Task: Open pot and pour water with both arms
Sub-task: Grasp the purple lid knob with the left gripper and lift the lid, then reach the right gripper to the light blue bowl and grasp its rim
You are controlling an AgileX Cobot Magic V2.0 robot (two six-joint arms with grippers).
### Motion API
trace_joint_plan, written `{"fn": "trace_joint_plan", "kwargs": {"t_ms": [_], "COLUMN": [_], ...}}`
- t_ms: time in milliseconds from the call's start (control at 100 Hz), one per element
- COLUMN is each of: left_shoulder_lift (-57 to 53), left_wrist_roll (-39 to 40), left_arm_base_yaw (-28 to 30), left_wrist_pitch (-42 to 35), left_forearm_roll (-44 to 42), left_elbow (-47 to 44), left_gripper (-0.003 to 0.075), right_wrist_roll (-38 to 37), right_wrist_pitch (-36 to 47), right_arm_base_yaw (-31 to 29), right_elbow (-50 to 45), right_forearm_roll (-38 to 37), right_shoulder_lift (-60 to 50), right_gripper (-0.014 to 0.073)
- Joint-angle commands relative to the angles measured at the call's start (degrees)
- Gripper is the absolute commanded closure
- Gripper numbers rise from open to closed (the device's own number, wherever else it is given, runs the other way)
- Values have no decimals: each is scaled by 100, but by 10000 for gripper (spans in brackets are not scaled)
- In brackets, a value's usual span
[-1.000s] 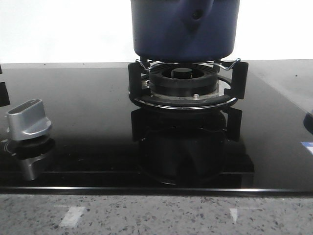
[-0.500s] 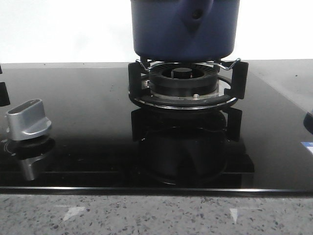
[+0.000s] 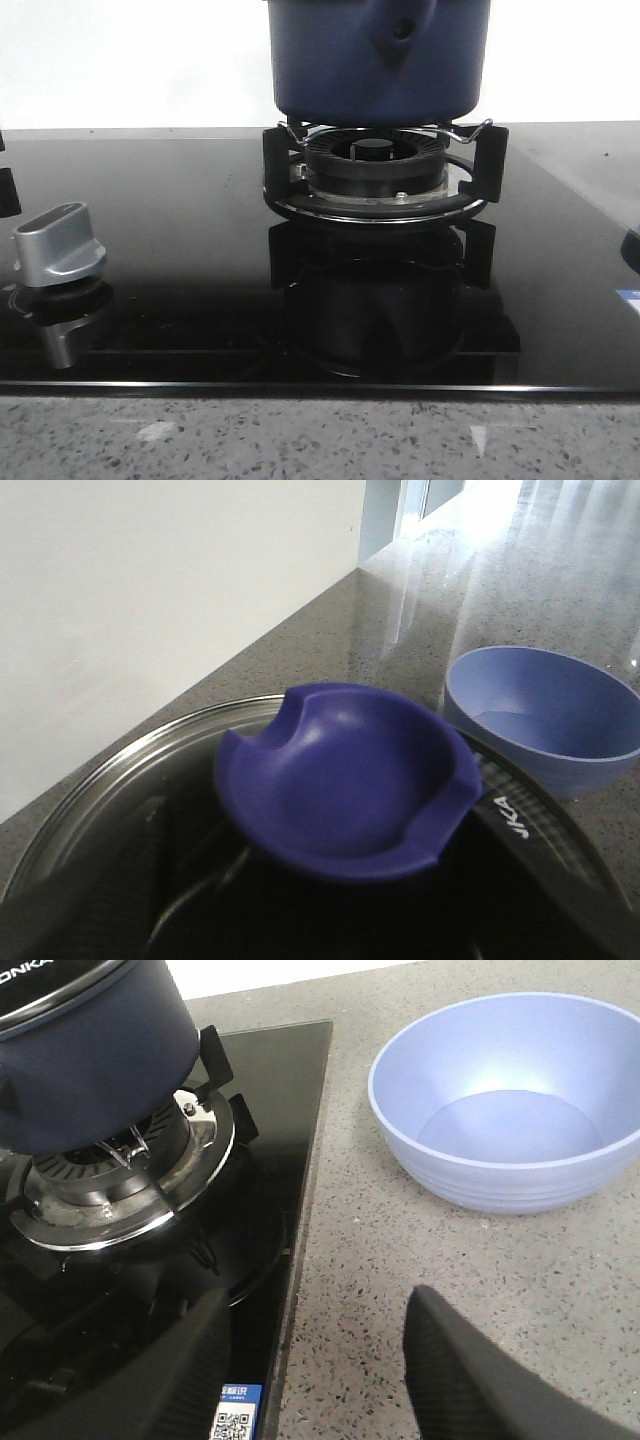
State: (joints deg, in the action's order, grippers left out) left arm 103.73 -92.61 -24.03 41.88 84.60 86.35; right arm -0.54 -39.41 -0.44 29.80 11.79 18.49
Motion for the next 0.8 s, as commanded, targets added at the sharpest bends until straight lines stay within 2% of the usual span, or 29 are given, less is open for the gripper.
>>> {"fn": "trace_joint_plan", "kwargs": {"t_ms": [0,190,620,790], "left_shoulder_lift": [-164,-152,-152,-152], "left_wrist_roll": [-138,-178,-187,-187], "left_arm_base_yaw": [-103,-112,-112,-112], "left_wrist_pitch": [73,73,73,73], "left_forearm_roll": [215,222,468,468], "left_elbow": [135,135,135,135], "left_gripper": [219,264,470,500], "right_wrist_roll": [54,54,54,54], "right_wrist_pitch": [381,381,381,381], "right_arm_base_yaw": [7,7,7,7], "right_elbow": [196,196,196,196], "right_forearm_roll": [-20,-20,-20,-20], "right_shoulder_lift": [100,100,100,100], "right_gripper": [238,238,238,238]}}
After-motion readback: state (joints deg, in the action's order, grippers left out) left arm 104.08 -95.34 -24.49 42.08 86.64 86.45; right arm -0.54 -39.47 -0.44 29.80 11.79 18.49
